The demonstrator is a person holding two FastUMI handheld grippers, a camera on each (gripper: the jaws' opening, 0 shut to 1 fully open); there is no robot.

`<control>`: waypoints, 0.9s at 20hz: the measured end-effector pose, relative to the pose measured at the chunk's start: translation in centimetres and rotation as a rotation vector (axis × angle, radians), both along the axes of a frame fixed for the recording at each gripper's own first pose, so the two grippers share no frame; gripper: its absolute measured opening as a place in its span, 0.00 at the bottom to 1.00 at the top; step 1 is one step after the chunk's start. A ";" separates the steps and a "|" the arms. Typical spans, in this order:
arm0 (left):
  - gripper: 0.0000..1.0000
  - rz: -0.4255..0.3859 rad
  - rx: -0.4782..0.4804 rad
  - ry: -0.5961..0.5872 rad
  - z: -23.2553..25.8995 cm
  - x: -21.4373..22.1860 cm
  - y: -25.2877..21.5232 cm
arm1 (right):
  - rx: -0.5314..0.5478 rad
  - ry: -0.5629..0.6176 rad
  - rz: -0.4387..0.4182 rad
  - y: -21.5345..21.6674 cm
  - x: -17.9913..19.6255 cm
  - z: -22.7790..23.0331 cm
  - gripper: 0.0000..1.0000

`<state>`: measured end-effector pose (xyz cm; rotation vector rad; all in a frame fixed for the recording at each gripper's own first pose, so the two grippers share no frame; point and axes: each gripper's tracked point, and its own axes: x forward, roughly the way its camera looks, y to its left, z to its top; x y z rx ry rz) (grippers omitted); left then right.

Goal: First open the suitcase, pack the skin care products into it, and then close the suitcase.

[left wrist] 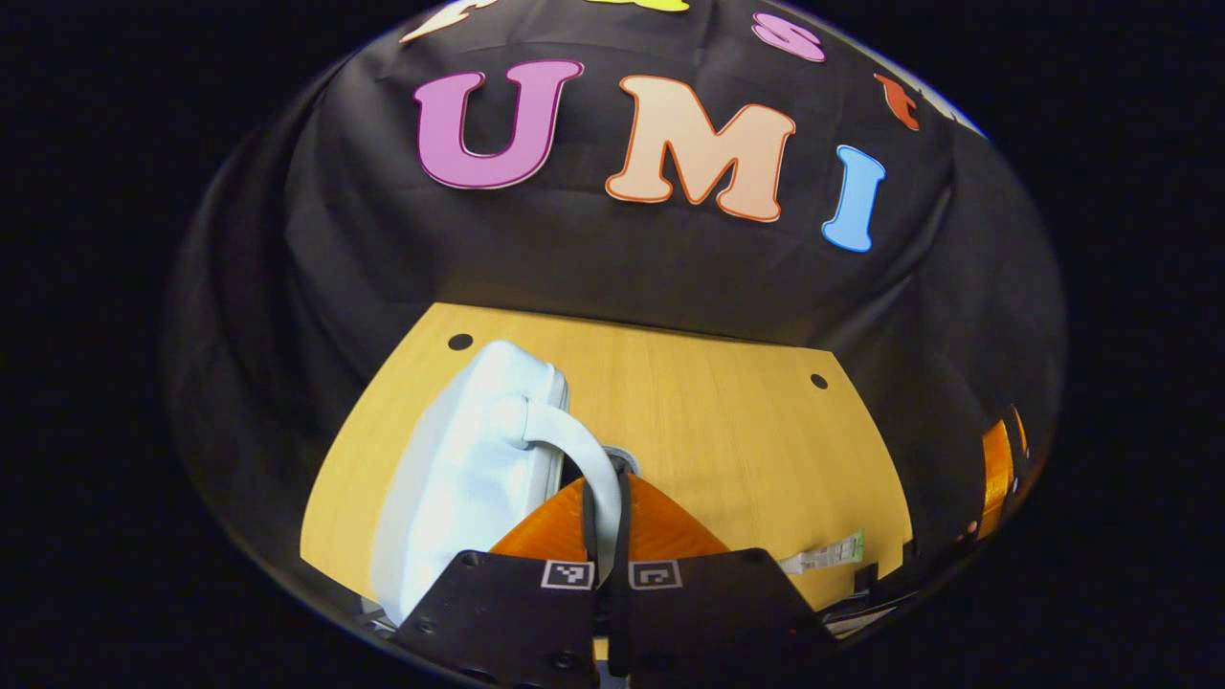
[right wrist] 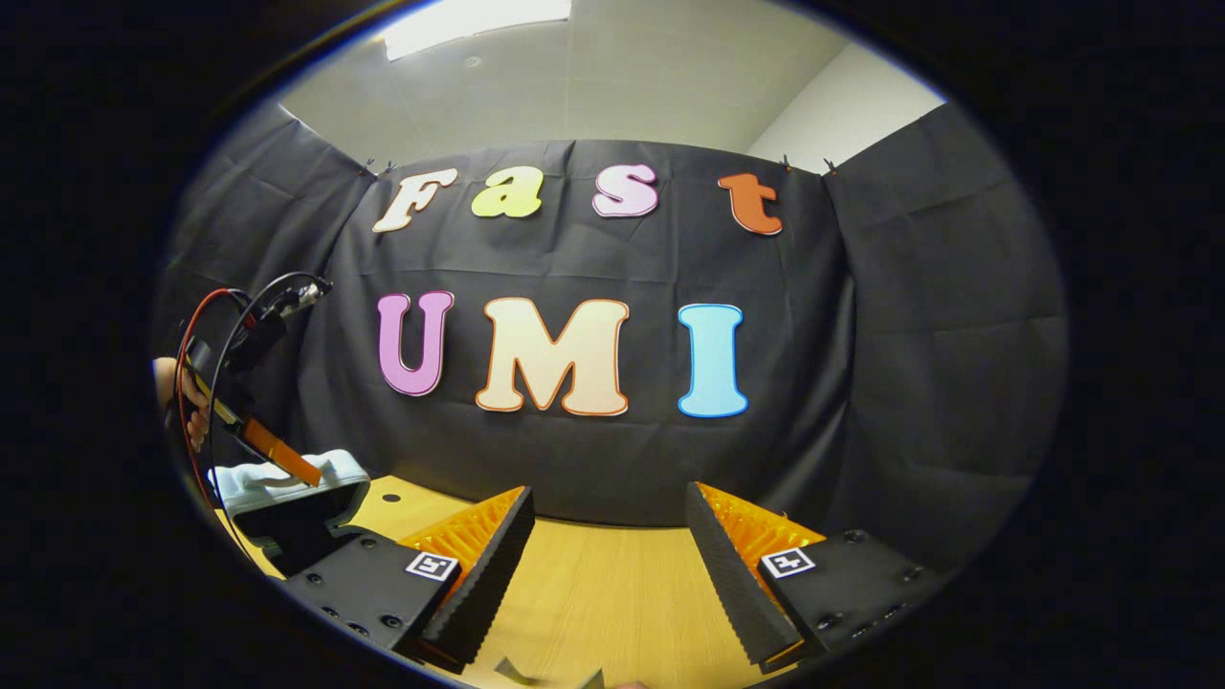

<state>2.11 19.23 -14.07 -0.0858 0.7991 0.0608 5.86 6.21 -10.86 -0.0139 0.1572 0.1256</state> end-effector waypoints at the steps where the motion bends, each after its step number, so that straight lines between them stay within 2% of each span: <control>1: 0.00 0.008 0.011 -0.007 0.4 0.0 1.0 | 0.001 -0.001 0.004 0.5 0.1 0.1 0.99; 8: 0.00 0.056 0.061 -0.077 3.2 -0.3 8.5 | 0.011 -0.002 0.014 4.6 0.5 -0.4 0.96; 10: 0.00 0.071 0.078 -0.092 3.4 -0.4 10.9 | 0.017 -0.013 0.008 5.6 0.5 -0.2 0.99; 18: 0.00 0.116 0.160 -0.113 3.6 -0.8 19.8 | 0.028 -0.040 -0.053 9.2 0.6 -0.1 0.98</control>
